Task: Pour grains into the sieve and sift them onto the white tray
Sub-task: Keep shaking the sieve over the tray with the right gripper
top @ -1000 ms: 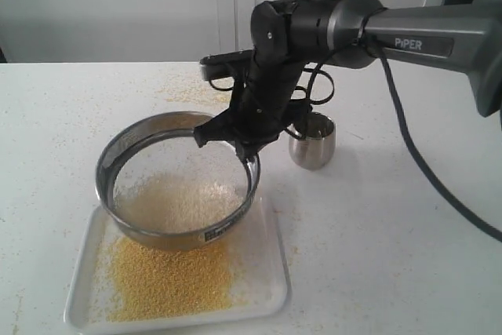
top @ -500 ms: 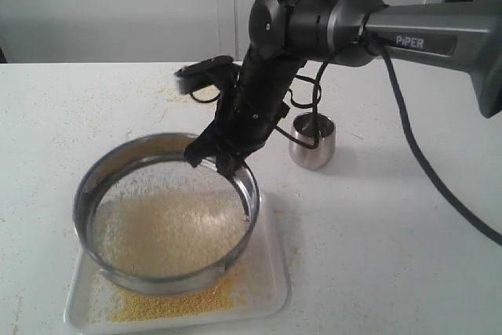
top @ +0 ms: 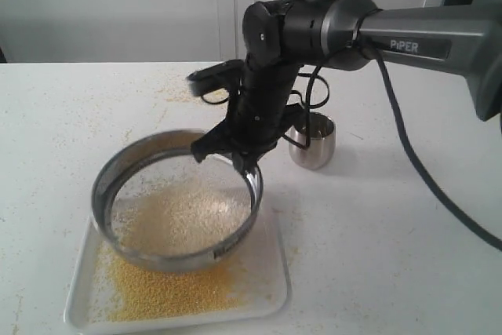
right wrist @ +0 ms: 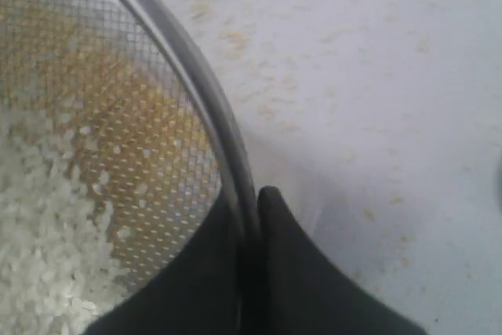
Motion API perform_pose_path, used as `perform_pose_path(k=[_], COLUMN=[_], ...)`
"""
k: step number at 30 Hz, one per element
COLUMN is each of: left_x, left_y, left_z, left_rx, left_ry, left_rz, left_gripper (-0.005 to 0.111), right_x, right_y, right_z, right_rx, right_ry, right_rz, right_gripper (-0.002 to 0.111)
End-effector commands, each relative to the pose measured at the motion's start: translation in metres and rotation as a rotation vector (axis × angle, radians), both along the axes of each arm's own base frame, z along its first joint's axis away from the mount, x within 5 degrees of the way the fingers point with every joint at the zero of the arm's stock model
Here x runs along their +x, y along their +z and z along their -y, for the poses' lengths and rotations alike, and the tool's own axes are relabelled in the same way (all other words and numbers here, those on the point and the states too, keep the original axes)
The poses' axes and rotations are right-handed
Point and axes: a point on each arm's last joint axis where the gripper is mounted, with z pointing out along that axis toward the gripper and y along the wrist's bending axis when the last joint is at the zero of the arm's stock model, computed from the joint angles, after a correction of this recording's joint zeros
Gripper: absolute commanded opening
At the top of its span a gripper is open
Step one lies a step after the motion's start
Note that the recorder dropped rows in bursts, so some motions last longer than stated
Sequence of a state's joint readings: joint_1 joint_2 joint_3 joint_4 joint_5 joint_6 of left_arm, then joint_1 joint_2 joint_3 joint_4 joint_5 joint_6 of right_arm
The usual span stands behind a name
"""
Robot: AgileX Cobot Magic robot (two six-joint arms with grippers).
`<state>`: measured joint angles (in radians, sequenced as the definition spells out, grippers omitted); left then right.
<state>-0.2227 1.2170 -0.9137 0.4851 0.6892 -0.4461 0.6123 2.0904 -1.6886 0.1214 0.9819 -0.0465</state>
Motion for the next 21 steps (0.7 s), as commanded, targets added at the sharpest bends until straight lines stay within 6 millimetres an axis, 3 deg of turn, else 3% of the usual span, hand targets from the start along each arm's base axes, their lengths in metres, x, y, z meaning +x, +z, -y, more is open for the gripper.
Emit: perform_pose_path(k=[1, 4, 5, 6, 10, 11, 17, 19, 21], left_x=[-0.003, -0.003, -0.003, -0.003, -0.003, -0.003, -0.003, -0.003, -0.003], left_y=[0.000, 0.000, 0.000, 0.000, 0.000, 0.000, 0.000, 0.000, 0.000], left_z=[-0.001, -0.001, -0.001, -0.001, -0.001, -0.001, -0.001, -0.001, -0.001], left_rx=[0.003, 0.003, 0.003, 0.003, 0.003, 0.003, 0.003, 0.003, 0.003], left_ry=[0.007, 0.007, 0.007, 0.007, 0.007, 0.007, 0.007, 0.007, 0.007], left_rz=[-0.007, -0.007, -0.007, -0.007, -0.007, -0.007, -0.007, -0.007, -0.007], left_gripper=[0.000, 0.000, 0.000, 0.000, 0.000, 0.000, 0.000, 0.000, 0.000], right_x=[0.005, -0.013, -0.013, -0.009, 0.015, 0.016, -0.013, -0.015, -0.005], right_y=[0.012, 0.012, 0.013, 0.012, 0.013, 0.014, 0.013, 0.013, 0.012], right_z=[-0.005, -0.018, -0.016, -0.013, 0.007, 0.007, -0.024, -0.022, -0.010], right_rx=[0.116, 0.107, 0.084, 0.059, 0.032, 0.049, 0.138, 0.090, 0.014], right_ry=[-0.080, 0.310, 0.355, 0.299, -0.193, -0.214, 0.160, 0.242, 0.172], right_rz=[0.043, 0.025, 0.042, 0.059, 0.121, 0.116, 0.021, 0.043, 0.081], right_gripper=[0.000, 0.000, 0.000, 0.000, 0.000, 0.000, 0.000, 0.000, 0.000])
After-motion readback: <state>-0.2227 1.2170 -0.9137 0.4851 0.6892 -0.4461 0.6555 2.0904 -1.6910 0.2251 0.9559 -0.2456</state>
